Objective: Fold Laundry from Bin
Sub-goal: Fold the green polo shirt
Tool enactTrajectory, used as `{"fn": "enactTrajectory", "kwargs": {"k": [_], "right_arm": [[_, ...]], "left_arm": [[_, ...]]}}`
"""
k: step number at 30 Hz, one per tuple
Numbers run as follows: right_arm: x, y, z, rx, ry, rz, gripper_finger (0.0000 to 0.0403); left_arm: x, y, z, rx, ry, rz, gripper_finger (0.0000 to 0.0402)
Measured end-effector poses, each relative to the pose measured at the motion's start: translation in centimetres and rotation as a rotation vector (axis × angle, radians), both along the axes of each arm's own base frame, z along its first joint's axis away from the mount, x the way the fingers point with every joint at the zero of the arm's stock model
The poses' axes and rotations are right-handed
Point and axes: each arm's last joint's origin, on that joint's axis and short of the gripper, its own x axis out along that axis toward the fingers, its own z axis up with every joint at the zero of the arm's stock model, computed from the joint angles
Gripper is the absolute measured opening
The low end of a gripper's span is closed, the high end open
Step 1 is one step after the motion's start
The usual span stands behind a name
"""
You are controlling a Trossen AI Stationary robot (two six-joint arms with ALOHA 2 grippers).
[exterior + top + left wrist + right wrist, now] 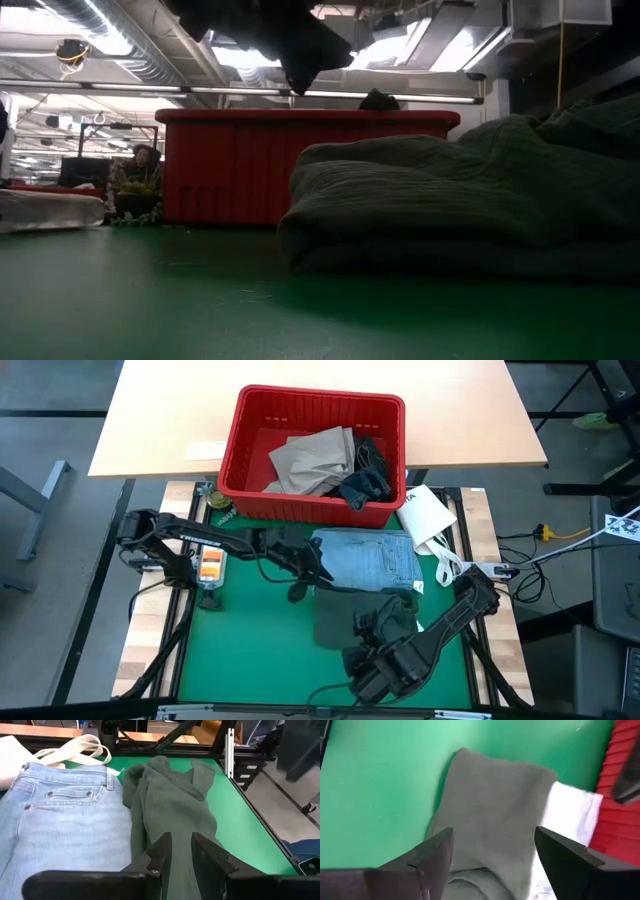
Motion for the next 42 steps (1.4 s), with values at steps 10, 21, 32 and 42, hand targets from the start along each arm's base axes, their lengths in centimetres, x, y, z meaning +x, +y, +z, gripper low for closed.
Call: {"fn": "enactTrajectory", "kwargs": {"k": [10,21,32,42], "right_arm": [[-5.1,-1.6,3.0,-0.052,-0.14,-0.054,0.028],[-11.9,-2.6,-4.5,0.304,-0.379,-0.878,0.028],[-9.2,-1.7,-7.0,0.53,-0.479,-0.89,0.028],[-8.4,-3.9,-9.3,0.503,-0.277,-0.982,0.028]], "left_arm": [[-0.2,-1.3,-0.5,0.012,0.046,-0.044,0.0069],[-0.5,-3.8,-0.7,0.026,0.07,-0.103,0.0069],[-0.6,-5.3,-0.7,0.082,0.071,-0.069,0.0069],[-0.7,-5.6,-0.8,0.085,0.077,-0.074,0.0069]]}}
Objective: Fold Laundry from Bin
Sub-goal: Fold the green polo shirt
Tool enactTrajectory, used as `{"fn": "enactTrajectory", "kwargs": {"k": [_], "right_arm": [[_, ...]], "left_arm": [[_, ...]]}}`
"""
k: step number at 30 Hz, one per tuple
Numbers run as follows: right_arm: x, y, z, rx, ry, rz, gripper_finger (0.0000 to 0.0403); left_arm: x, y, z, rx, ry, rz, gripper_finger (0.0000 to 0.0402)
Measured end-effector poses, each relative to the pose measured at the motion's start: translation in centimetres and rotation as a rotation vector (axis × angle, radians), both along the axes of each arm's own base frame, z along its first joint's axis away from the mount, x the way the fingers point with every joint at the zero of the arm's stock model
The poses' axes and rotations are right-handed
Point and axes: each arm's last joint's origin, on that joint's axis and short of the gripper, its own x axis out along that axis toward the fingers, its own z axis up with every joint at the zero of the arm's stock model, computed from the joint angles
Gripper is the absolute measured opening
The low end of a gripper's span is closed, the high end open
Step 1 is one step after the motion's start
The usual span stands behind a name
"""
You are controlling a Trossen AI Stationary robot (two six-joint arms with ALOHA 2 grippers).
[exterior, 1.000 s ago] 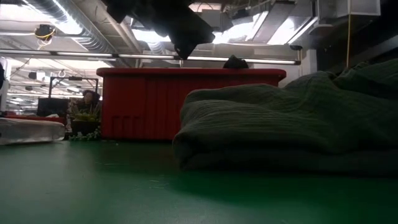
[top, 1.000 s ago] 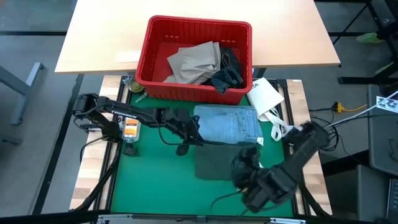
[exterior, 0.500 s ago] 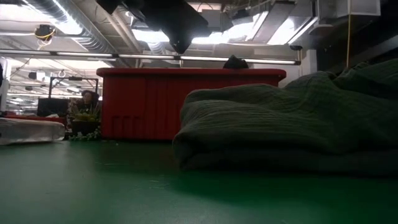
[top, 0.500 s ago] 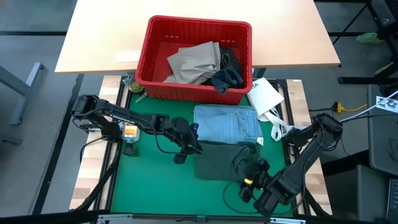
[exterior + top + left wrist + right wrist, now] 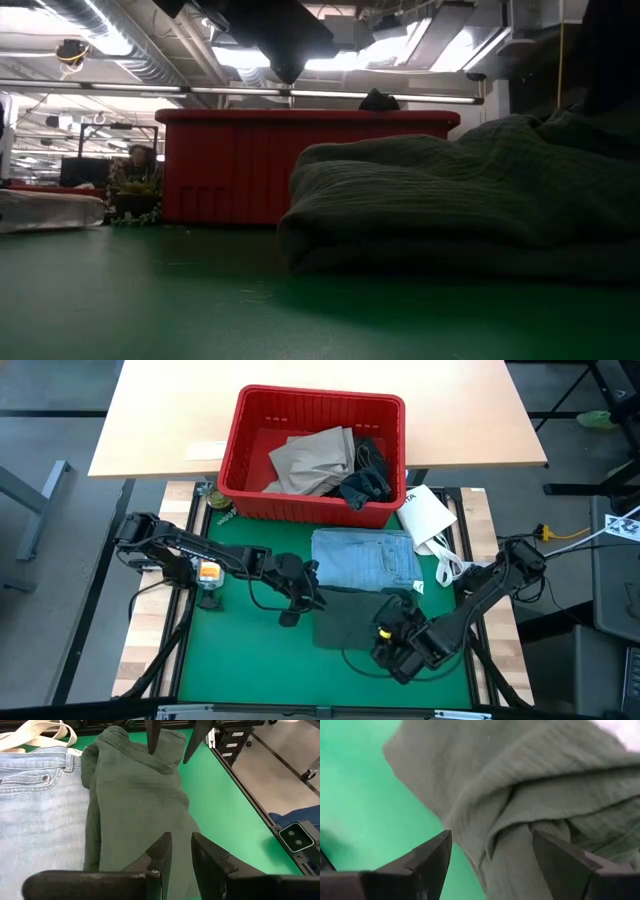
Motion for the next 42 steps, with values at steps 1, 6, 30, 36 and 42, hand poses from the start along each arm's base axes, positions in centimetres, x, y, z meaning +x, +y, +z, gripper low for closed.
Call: {"fn": "enactTrajectory", "kwargs": {"k": [1,6,30,36,42], "right_arm": [[0.1,-0.1,0.0,0.01,0.012,-0.002,0.028],[0.0,-0.1,-0.1,0.014,0.018,0.001,0.028],[1.4,1.3,0.2,0.052,0.009,0.057,0.028],[1.6,1.6,-0.9,0.035,0.048,0.058,0.028],[1.7,1.4,-0.8,-0.034,-0.007,0.04,0.028]], "left_arm": [[0.0,0.0,0.0,0.004,0.0,0.006,0.0069],[0.0,0.1,0.0,0.017,-0.002,0.026,0.0069],[0.0,0.1,0.0,0.016,-0.002,0.027,0.0069],[0.0,0.1,0.0,0.016,-0.002,0.027,0.0069],[0.0,0.1,0.0,0.016,-0.002,0.027,0.0069]]}}
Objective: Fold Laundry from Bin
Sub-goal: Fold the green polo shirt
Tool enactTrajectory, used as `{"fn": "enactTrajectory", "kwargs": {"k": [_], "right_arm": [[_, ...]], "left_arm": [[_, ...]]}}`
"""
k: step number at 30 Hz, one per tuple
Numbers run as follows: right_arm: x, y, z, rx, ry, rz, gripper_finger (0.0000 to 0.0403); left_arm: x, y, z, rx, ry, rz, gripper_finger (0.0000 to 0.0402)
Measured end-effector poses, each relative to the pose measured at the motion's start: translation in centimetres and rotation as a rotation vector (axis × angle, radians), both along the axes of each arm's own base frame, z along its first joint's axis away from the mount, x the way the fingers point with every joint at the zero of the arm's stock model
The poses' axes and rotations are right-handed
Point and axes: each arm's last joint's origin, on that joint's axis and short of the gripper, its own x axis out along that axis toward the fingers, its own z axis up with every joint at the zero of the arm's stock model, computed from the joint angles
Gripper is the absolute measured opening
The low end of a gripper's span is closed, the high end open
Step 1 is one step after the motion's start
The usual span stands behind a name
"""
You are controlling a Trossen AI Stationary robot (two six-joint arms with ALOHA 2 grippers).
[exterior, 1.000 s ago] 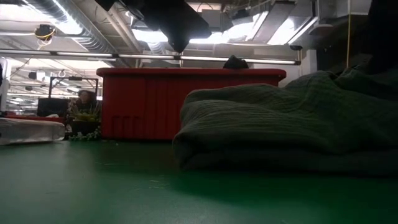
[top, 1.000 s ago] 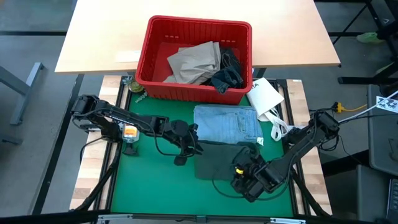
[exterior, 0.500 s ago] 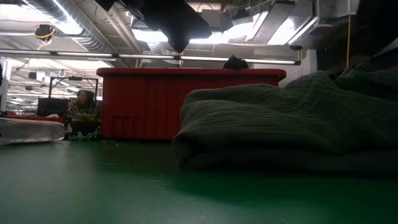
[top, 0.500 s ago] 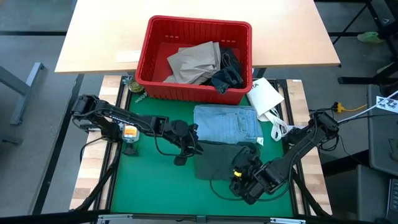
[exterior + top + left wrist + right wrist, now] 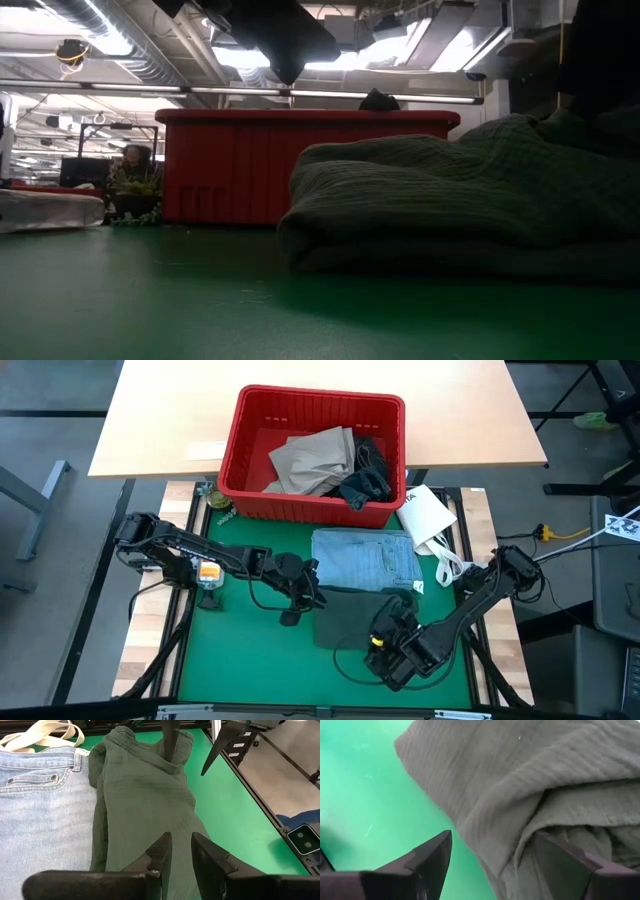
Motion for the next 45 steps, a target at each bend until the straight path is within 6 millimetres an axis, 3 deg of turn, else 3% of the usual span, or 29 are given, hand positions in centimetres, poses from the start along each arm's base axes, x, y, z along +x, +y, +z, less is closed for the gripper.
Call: {"fn": "enactTrajectory", "kwargs": {"k": [13,29,37,45], "right_arm": [[0.9,-0.9,-1.1,-0.032,0.061,-0.015,0.0271],[0.3,-1.3,-1.2,-0.063,0.156,0.021,0.0104],[0.2,-1.3,-1.3,-0.064,0.186,0.064,0.0011],[-0.2,-1.1,-1.3,0.002,0.27,0.094,0.0017]], "left_arm": [[0.0,0.0,-0.1,0.001,0.009,-0.001,0.0069],[-0.1,-0.1,-0.1,-0.003,0.011,-0.001,0.0069],[-0.3,-2.2,-1.6,0.005,0.105,-0.066,0.0069],[0.4,-4.4,-5.0,0.132,0.176,-0.005,0.0069]]}}
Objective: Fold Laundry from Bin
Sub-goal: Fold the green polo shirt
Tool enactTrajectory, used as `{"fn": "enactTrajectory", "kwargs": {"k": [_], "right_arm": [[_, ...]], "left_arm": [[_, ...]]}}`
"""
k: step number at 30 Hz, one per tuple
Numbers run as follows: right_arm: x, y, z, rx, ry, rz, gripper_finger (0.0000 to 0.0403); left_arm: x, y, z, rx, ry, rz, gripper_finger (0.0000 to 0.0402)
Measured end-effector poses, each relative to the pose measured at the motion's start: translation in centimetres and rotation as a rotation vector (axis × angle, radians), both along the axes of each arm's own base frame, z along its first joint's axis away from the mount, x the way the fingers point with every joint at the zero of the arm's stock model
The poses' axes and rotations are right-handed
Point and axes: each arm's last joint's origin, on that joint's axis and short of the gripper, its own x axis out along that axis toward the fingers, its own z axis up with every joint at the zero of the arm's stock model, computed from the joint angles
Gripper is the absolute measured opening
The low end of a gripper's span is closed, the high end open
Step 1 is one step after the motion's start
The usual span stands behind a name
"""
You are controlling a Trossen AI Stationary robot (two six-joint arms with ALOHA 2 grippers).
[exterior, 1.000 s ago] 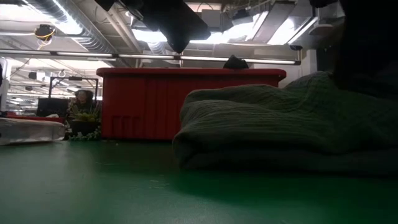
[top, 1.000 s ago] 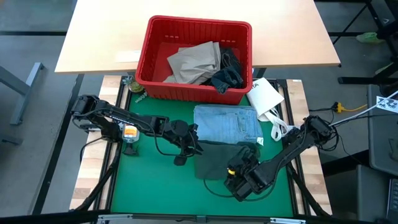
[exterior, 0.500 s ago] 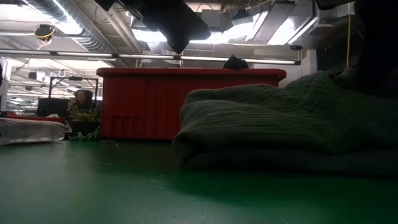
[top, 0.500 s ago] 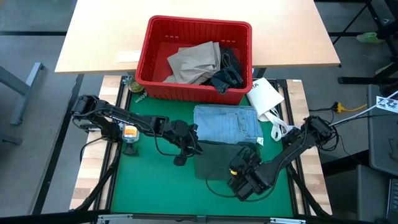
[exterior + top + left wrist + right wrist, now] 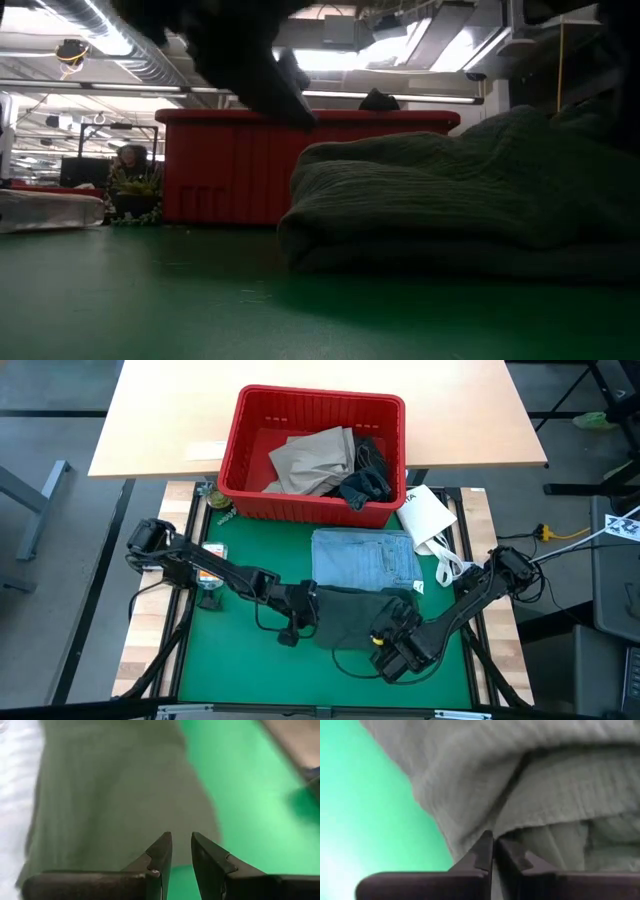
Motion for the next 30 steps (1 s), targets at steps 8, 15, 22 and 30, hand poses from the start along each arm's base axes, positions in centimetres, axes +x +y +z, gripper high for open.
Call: {"fn": "enactTrajectory", "kwargs": {"k": [8,15,22,30], "right_arm": [[-1.0,-0.4,0.9,0.016,0.178,0.001,0.0008],[-2.1,-0.5,1.0,0.106,0.377,-0.022,0.0003],[-2.6,-0.7,1.1,0.135,0.464,-0.038,0.0009],[-2.3,-0.6,1.1,0.131,0.423,-0.029,0.0009]], "left_arm": [[1.0,0.4,-3.0,0.116,0.043,0.101,0.0069],[1.2,0.3,-4.9,0.132,0.093,0.098,0.0069],[1.3,0.3,-5.0,0.133,0.095,0.098,0.0069],[1.3,0.2,-4.8,0.11,0.09,0.08,0.0069]]}}
